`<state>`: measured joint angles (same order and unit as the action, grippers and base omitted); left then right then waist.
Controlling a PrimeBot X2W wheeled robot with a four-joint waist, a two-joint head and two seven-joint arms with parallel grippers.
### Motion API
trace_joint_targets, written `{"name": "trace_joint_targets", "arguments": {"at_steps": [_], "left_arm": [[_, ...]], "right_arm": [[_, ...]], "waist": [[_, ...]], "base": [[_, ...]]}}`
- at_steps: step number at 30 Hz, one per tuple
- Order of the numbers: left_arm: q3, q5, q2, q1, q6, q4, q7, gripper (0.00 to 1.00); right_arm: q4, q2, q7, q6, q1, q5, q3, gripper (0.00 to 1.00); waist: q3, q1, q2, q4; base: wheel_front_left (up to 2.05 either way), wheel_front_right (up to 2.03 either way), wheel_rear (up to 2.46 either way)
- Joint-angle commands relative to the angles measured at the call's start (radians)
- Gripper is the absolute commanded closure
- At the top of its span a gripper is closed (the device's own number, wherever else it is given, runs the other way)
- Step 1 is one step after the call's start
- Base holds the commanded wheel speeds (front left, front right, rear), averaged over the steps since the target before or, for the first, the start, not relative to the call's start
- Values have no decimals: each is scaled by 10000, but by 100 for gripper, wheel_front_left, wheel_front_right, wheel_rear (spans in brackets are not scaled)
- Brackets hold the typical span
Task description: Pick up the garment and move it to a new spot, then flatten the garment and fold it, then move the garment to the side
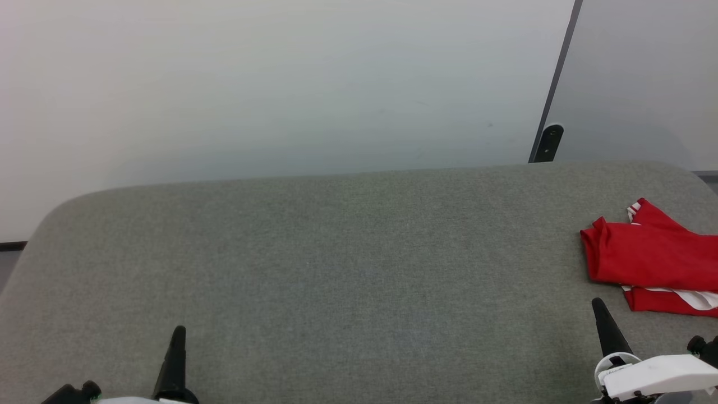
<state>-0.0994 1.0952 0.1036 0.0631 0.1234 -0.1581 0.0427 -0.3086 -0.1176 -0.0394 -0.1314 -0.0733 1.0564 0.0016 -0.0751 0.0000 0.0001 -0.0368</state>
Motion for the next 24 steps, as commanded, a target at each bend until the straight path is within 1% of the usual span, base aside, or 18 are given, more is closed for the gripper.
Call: {"name": "trace_joint_targets", "arguments": {"at_steps": [1, 24], "left_arm": [[-44, 333, 11, -265, 58, 26, -93, 100], [-95, 2221, -202, -876, 78, -325, -674, 100]], "right_arm": [[167, 29, 90, 5, -302, 363, -124, 100], [366, 287, 668, 8, -345, 2379, -539, 100]], "waist": [[27, 0, -1, 15], [271, 0, -1, 129]], "base": [[0, 0, 0], [0, 0, 0]]}}
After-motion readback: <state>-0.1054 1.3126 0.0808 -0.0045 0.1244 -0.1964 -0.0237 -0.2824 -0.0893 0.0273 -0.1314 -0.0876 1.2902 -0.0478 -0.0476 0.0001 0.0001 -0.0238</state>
